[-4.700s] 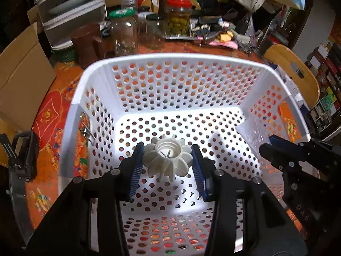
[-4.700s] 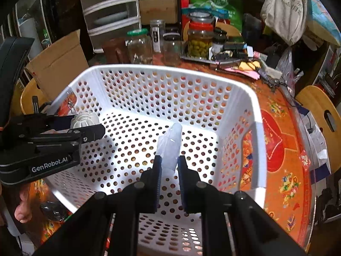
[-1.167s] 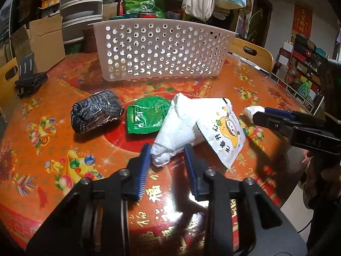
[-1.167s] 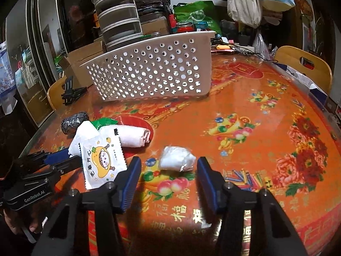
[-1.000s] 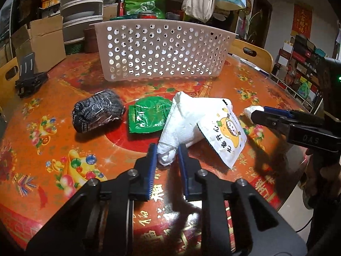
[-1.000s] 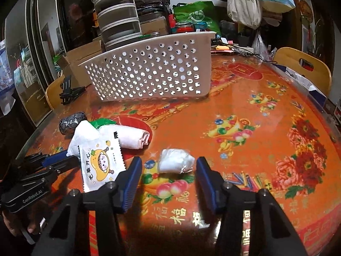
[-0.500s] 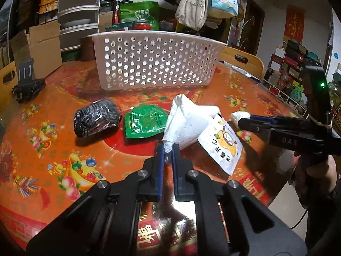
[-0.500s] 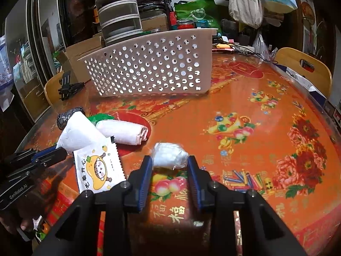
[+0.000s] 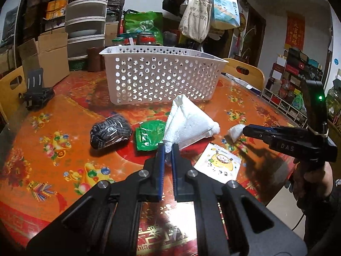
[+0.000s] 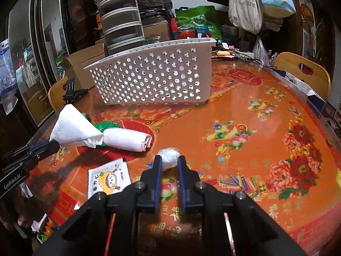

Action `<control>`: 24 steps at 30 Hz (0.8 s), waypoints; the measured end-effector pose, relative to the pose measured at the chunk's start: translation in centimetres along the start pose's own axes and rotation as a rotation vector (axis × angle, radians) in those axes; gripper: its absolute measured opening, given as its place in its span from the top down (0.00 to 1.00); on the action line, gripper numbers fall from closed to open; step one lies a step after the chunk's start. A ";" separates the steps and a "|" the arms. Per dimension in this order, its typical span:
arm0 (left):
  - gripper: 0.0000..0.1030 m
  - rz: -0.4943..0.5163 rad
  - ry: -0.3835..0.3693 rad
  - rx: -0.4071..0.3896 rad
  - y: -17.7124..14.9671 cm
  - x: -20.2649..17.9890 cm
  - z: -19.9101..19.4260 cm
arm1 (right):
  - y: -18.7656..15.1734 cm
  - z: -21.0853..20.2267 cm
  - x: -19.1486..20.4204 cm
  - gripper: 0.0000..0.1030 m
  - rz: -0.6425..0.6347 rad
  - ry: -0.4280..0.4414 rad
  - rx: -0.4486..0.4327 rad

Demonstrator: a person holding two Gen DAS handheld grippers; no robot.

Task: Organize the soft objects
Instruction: 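Close the left gripper on the white cloth bundle while the right grasps the white wrapped item, then carry the white cloth and white wrapped item into the basket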

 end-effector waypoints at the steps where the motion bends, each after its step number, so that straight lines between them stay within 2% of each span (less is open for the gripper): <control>1: 0.95 -0.001 0.003 0.000 0.0 0.1 0.0 | 0.0 0.0 0.1 0.88 -0.001 0.001 0.003; 7: 0.95 -0.013 0.006 -0.003 0.1 0.4 -0.2 | 0.2 -0.6 0.5 0.92 -0.011 0.007 -0.019; 9: 0.95 -0.019 0.007 -0.004 0.1 0.6 -0.1 | 0.3 -0.9 0.9 1.00 -0.023 0.012 -0.023; 17: 0.95 -0.030 0.010 -0.002 0.0 0.8 -0.1 | 0.7 -1.4 1.2 1.00 -0.023 0.029 -0.041; 20: 0.95 -0.035 0.011 -0.001 0.0 0.9 0.0 | 0.4 -0.3 1.0 0.99 0.012 0.073 0.000; 21: 0.95 -0.037 0.010 -0.002 0.0 0.9 -0.1 | 0.4 0.0 1.0 0.96 0.022 0.080 0.007; 23: 0.95 -0.038 0.009 -0.001 -0.1 0.8 -0.1 | 0.3 0.6 1.0 0.82 0.031 0.069 0.020; 24: 0.95 -0.037 0.008 0.000 -0.1 0.9 -0.1 | 0.3 0.9 0.9 0.68 0.039 0.054 0.024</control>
Point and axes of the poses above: each gripper's, at about its wrist camera, not at the fingertips, and z roughly the way its jaws point, x to its left, y to its top, the point moved 5 cm from there along z, roughly the way its jaws point, and after that the axes turned 3 degrees about -z, right-handed, at the moved point
